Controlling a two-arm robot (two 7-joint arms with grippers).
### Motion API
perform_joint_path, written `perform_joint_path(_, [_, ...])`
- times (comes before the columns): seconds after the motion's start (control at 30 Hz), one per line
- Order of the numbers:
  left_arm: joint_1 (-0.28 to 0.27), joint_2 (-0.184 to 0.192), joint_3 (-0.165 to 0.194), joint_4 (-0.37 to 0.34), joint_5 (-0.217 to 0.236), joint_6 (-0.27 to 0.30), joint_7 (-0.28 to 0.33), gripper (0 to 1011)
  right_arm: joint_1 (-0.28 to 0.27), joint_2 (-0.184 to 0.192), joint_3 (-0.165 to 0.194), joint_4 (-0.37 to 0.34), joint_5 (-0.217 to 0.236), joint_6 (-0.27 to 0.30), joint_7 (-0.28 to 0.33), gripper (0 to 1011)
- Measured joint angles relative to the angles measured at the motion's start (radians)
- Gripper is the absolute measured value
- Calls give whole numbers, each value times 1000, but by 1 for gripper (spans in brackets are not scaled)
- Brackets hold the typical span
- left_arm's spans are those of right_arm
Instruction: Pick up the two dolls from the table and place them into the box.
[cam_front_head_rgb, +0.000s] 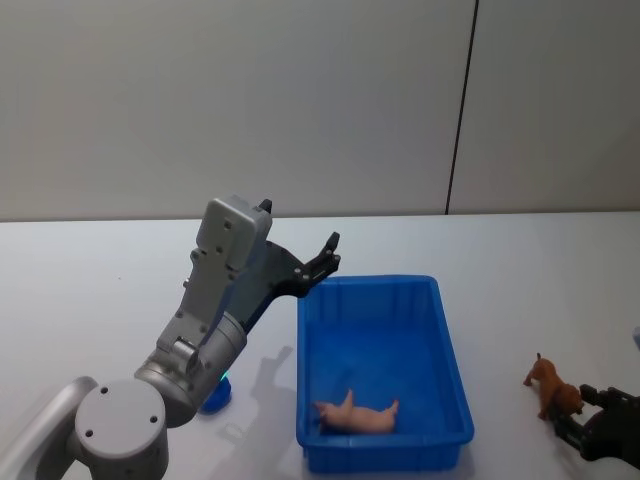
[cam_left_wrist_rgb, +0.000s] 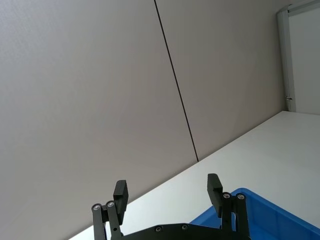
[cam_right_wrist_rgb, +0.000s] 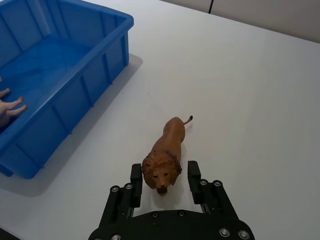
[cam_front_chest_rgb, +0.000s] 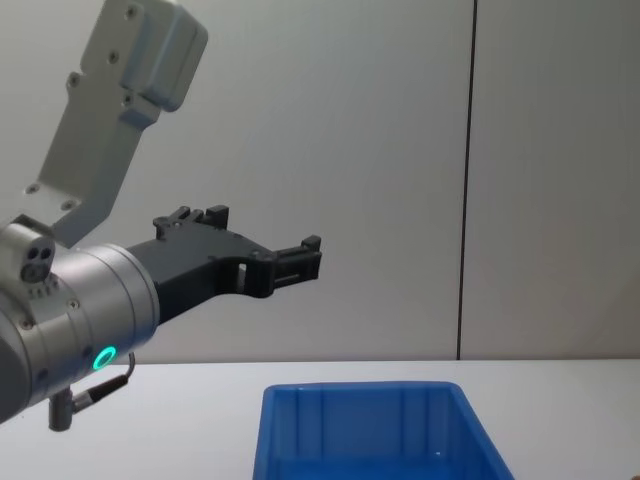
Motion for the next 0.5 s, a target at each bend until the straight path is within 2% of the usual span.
perform_joint_path(0.2, [0, 0, 0, 0, 0, 0, 0, 1004, -4, 0, 0, -11, -5, -17, -5, 424])
perform_joint_path(0.5, [0, 0, 0, 0, 0, 0, 0, 1004, 1, -7, -4, -36, -18, -74, -11, 412])
